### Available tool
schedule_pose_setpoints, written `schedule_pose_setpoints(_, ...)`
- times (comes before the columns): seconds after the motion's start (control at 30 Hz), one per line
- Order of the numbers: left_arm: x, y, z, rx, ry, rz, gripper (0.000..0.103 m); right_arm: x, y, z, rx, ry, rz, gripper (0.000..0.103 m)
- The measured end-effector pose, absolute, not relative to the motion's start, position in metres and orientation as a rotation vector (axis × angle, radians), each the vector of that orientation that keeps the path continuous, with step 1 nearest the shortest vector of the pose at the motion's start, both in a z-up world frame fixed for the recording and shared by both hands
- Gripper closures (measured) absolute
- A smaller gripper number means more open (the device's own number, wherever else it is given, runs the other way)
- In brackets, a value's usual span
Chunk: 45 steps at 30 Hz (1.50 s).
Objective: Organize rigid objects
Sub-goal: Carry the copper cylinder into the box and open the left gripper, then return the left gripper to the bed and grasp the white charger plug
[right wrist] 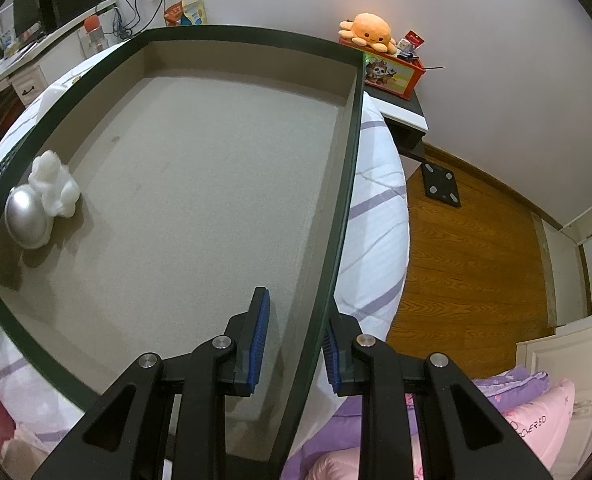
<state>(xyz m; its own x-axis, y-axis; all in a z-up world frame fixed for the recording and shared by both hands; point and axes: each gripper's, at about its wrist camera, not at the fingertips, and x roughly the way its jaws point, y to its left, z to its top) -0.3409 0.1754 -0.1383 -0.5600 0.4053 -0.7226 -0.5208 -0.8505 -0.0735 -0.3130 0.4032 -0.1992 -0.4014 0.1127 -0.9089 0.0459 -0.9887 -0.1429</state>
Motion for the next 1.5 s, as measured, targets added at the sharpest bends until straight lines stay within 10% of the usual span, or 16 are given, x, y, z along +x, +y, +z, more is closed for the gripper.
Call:
schedule_pose_setpoints(0.63, -0.35, 0.242, -0.151, -1.065, 0.309, 2.274, 0.047, -0.306, 0.409, -0.195, -1.746, -0.222, 2.66, 0.079)
schedule_pose_setpoints(0.77, -0.351, 0.229, -0.144, -1.058, 0.264, 2.298, 0.019, -0.306, 0.41, -0.196, -1.744, -0.221, 2.66, 0.079)
schedule_pose_setpoints(0.97, -0.348, 0.18, -0.133, -1.033, 0.258, 2.43, 0.005, -0.307, 0.411, -0.195, -1.742, -0.227, 2.653, 0.079)
schedule_pose_setpoints(1.5, -0.362, 0.051, -0.188, -1.244, 0.143, 2.63, 0.001, -0.304, 0.399, -0.195, -1.736, -0.21, 2.607, 0.078)
